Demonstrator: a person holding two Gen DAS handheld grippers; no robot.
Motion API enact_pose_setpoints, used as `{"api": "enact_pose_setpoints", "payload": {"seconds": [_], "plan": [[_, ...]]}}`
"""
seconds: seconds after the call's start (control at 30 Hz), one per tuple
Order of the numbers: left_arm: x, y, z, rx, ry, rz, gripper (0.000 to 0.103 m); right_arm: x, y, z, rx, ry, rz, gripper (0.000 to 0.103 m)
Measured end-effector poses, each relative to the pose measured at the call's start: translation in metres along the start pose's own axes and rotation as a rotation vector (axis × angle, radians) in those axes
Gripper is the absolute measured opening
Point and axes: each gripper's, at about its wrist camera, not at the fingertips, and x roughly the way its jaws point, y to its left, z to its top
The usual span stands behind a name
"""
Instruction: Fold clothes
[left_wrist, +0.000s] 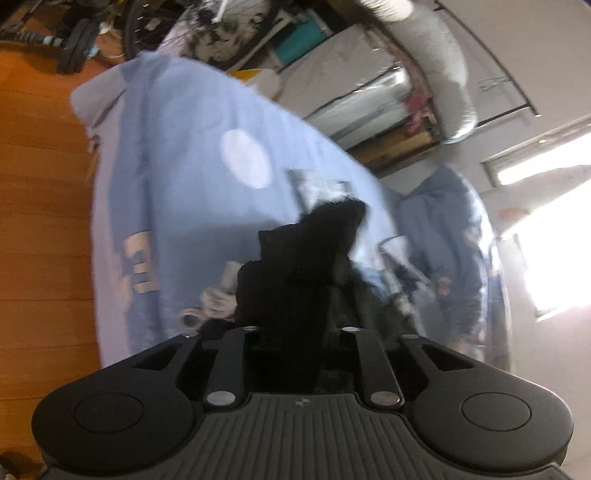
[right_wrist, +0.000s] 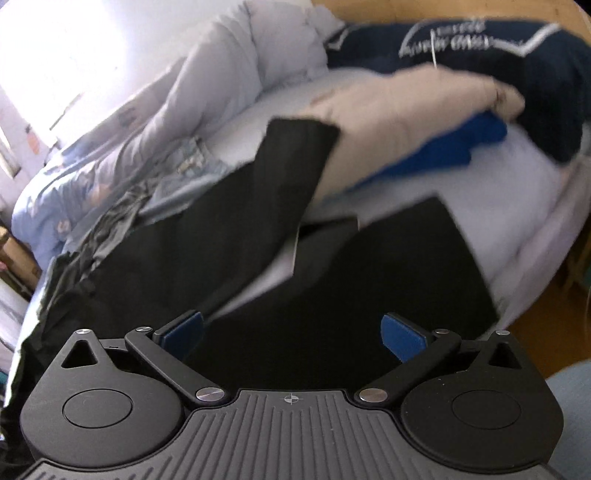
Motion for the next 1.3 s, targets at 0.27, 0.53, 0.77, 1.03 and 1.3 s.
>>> {"api": "enact_pose_setpoints", "payload": {"seconds": [0.27,0.53,0.77,1.03,1.3], "plan": [[0.033,0.045,-0.003,-0.146,0.087,0.077,0.055,0.01,0.008,-0.012,-0.01,0.014,-0.019,0.103],[0.0,0.0,0.006,-0.125,0.095,-0.112,0.014,0.011,0.001,-0.032,0.082,0.062,0.002,0.103],[-0.04,-0.061,0.018,-0.21,0.086,-0.353,0.013,0.008,0.008,-0.054,0.1,0.151,0.159,0.103],[-0.067,-0.114,0.016,-0.202,0.099,-0.497,0.013,0.007,-0.048,-0.066,0.417,0.0,0.041,0.103],[-0.077,-0.116,-0.014,-0.195,0.089,-0.455,0.013,0.016,-0.086,-0.056,0.509,-0.181,-0.079,0.103]]}}
